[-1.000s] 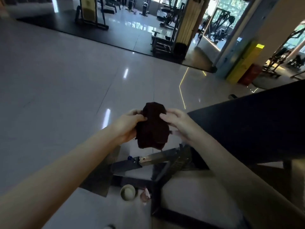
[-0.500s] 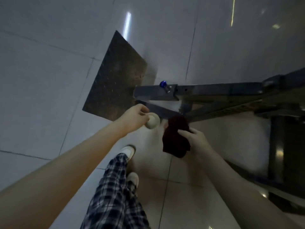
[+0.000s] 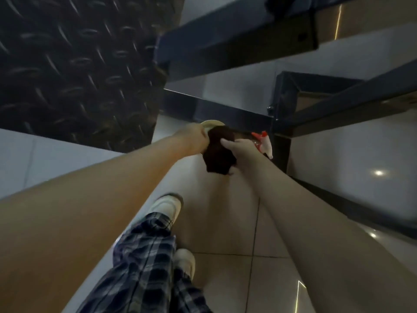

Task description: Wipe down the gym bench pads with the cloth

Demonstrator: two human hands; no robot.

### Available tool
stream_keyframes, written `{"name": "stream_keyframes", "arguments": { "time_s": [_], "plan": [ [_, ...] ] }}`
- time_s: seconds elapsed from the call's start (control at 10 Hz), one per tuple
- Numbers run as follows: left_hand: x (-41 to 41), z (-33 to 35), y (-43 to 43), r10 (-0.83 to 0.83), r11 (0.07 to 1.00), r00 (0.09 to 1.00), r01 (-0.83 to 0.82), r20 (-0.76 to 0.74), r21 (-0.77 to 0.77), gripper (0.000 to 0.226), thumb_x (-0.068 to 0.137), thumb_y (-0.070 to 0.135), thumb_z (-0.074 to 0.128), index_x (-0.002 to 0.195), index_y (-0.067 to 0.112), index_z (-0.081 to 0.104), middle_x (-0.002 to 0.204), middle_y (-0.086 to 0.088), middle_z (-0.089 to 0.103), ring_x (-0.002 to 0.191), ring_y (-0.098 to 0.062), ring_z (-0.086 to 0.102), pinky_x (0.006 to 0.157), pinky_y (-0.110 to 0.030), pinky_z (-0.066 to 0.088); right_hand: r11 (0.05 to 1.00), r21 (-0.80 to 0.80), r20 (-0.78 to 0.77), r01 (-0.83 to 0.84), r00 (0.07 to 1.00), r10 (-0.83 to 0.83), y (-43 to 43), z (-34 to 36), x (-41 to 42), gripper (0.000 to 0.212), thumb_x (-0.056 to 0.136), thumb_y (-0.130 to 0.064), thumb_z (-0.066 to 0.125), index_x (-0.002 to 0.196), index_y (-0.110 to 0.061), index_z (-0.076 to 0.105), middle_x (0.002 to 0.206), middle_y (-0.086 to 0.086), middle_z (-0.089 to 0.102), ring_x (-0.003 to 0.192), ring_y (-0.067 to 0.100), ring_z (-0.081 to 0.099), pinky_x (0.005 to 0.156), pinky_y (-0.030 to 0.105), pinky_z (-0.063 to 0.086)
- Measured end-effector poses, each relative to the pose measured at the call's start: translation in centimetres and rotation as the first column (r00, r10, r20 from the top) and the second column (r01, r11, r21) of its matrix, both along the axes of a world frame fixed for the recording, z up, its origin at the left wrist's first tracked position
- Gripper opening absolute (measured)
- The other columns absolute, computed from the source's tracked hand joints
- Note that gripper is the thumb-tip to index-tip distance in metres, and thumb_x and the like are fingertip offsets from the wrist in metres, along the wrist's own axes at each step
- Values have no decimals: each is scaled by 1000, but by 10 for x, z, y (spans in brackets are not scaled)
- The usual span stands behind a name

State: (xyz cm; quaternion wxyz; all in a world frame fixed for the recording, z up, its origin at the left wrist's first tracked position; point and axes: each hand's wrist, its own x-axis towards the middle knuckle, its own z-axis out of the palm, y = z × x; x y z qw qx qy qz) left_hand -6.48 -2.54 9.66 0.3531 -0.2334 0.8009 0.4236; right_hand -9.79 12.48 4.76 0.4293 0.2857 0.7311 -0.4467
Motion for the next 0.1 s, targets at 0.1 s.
{"name": "stream_keyframes", "arguments": {
  "time_s": [0.1],
  "plan": [
    [-11,-19,6,-77,991,996,72,-44,-114,25,99,10,50,123,7,54,107,-11,58,91,-20,53,77,-28,43,997,62,-20,-38,999,39,-7,-26,-17,43,93,-22,63,129,-3,51,125,12,60,113,31,59,98,41,49]
  ]
}}
